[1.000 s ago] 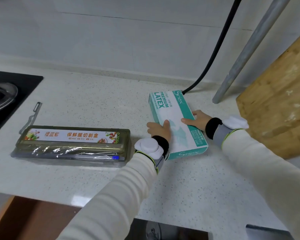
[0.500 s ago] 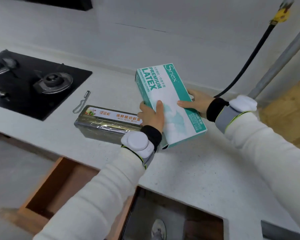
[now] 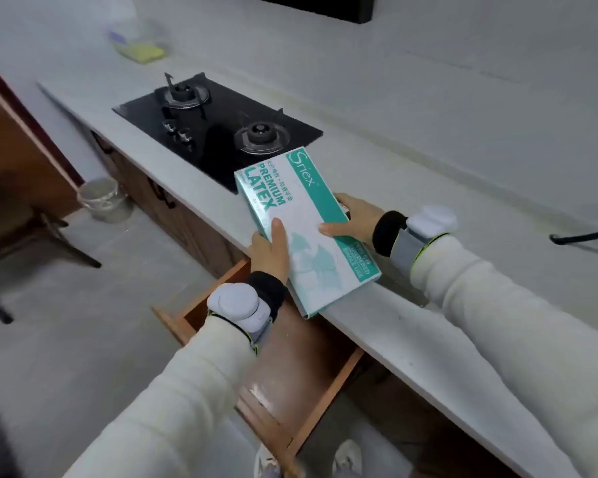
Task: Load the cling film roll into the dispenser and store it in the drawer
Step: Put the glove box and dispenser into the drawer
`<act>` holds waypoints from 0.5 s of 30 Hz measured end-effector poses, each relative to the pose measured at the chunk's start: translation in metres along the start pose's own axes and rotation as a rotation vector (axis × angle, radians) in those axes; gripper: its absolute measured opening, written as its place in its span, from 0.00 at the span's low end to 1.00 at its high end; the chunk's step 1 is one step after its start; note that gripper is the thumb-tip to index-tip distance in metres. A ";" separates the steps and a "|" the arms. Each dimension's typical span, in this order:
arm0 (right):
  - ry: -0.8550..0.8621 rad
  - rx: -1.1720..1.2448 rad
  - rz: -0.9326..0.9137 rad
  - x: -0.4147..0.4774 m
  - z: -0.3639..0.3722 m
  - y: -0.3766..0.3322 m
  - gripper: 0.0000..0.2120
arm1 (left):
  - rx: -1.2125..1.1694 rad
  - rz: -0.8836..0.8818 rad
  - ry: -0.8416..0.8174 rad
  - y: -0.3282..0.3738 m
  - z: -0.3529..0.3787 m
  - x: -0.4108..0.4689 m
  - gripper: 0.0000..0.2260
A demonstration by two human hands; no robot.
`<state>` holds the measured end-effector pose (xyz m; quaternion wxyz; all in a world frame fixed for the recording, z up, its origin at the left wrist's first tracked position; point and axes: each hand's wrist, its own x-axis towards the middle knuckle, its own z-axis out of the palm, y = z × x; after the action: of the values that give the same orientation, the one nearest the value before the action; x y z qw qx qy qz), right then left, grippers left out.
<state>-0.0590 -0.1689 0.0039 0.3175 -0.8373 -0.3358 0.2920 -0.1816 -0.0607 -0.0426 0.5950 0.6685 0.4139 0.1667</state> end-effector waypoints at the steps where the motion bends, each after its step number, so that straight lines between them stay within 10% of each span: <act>1: -0.015 -0.012 -0.014 0.005 0.012 -0.002 0.31 | 0.009 -0.004 0.002 -0.009 -0.009 0.001 0.25; 15: -0.358 -0.138 0.048 0.054 0.163 0.046 0.38 | -0.179 -0.442 -0.011 -0.153 -0.065 0.012 0.25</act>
<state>-0.1233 -0.0999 -0.1469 0.1875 -0.7994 -0.3862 0.4202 -0.2751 -0.0173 -0.1729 0.6762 0.5071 0.5305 0.0646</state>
